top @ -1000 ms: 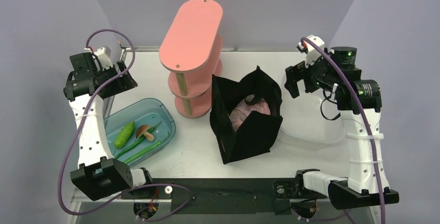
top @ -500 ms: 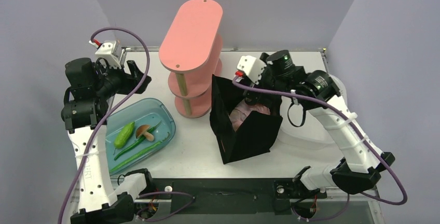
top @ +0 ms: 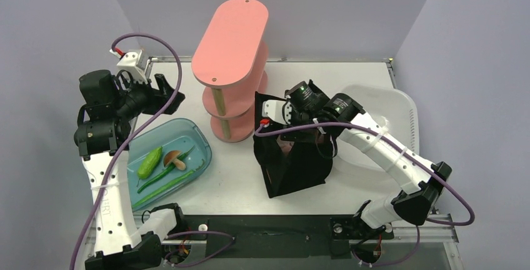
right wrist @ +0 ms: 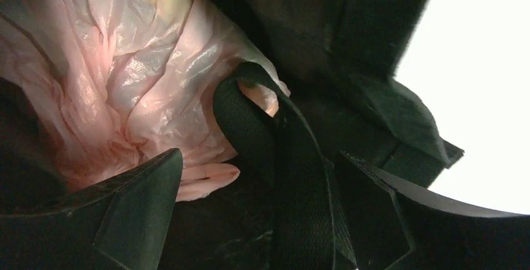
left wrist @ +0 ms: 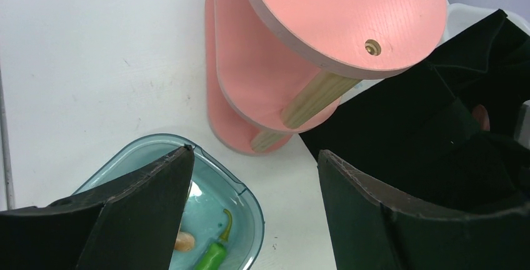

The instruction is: Untie the knot of the grocery bags and take out the mixed food

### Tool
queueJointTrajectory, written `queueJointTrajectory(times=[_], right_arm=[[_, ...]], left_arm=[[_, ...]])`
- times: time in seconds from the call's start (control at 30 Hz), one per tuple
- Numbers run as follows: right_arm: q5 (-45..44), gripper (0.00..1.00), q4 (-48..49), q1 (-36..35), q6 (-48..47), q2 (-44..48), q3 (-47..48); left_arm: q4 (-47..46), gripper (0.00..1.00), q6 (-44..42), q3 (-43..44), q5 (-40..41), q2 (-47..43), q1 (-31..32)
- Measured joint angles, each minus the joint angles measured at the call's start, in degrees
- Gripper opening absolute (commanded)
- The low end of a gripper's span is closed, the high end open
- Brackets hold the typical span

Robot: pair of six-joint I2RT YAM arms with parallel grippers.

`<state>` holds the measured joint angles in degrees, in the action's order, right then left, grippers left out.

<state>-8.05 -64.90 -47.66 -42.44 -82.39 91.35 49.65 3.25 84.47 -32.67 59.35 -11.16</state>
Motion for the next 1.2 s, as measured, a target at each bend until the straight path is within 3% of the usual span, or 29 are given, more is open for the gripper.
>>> queueJointTrajectory(times=[0.13,0.27,0.3,0.33,0.43,0.47,0.7,0.93,1.2], right_arm=[[0.13,0.85,3.19,-0.02,-0.87,-0.07,-4.68],[-0.07,0.71,6.16,0.07,-2.16,-1.14,-8.61],[-0.04,0.57,6.97,0.15,-2.21,-1.55,-9.18],[0.02,0.50,7.61,0.42,-2.36,-1.97,-9.62],[0.66,0.03,8.33,1.33,-2.43,-3.34,-9.81],[0.92,0.00,8.39,1.75,-2.14,-3.69,-9.73],[3.67,0.00,6.45,4.42,0.76,-4.20,-2.62],[9.38,0.00,6.80,7.52,6.36,7.32,2.47],[13.03,0.00,8.13,21.64,18.16,14.93,5.03]], left_arm=[[0.66,0.71,-0.57,0.00,0.04,0.02,0.00],[1.22,0.71,-0.81,0.02,0.07,0.13,0.00],[1.38,0.71,-0.83,0.04,0.07,0.24,0.00],[1.51,0.71,-0.83,0.09,0.09,0.35,0.00],[1.68,0.71,-0.90,0.13,0.39,0.70,0.00],[1.73,0.71,-0.94,0.13,0.50,0.79,0.00],[1.64,0.71,-1.05,0.17,0.70,1.29,0.00],[1.11,0.71,-3.78,1.57,-0.11,2.93,1.88],[0.57,0.71,-11.78,3.93,-2.38,3.87,10.60]])
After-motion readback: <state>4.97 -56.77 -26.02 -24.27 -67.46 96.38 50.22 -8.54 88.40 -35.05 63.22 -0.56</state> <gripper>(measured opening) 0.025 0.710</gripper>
